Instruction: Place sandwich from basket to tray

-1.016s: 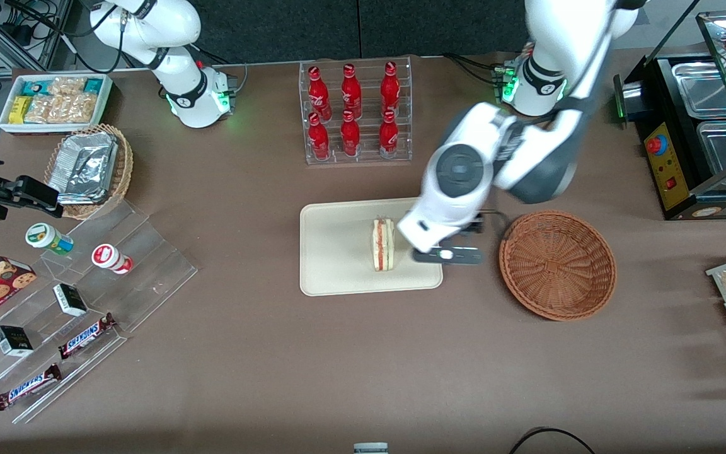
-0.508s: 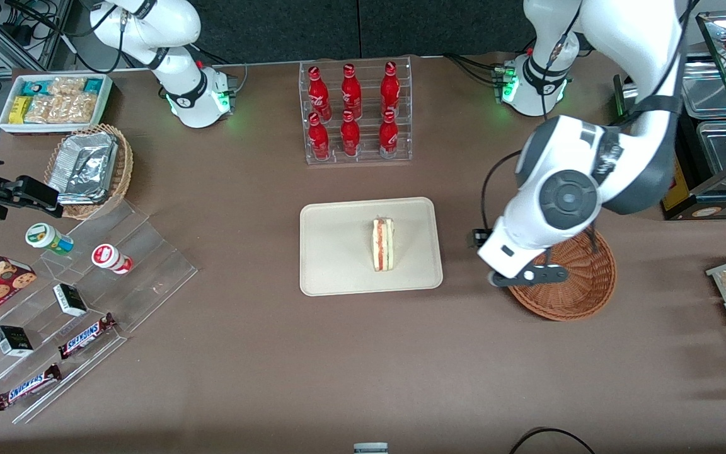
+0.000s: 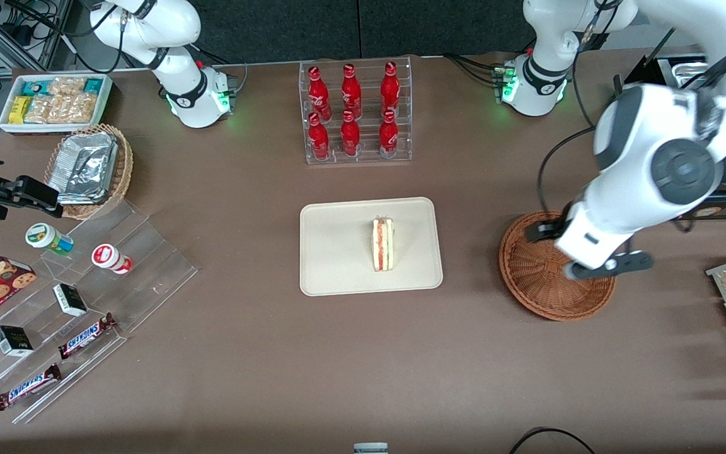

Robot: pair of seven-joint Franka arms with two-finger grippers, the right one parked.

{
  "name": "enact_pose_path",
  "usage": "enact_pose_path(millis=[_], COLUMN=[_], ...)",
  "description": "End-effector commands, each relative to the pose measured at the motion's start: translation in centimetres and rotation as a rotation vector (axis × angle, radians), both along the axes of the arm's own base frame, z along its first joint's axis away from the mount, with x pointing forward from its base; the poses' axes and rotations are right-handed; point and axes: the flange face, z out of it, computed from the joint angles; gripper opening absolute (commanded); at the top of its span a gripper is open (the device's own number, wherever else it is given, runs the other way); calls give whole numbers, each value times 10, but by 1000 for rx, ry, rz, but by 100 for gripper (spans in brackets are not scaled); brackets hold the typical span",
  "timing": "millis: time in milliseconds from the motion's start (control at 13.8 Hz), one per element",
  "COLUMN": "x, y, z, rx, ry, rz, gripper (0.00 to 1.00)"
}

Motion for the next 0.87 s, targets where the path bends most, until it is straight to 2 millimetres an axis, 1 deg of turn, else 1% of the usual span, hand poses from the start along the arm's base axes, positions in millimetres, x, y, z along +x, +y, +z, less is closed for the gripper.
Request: enact_pose_path(millis=[0,145,290,435,508,581,726,798], x=[-40,-56,-67,-70,-71,-73,-72,-72], y=[32,50,66,80,82,88,113,121], z=[32,55,78,93,102,108,111,112], rx=[-6,-10,-42,-60,-63,-64,-77,-79], ry=[27,56,51,52,54,63,68,65], rz=[-14,-34,-32,-20,-33,-44,-45,-39], gripper=[100,100,100,100,100,100,100,100])
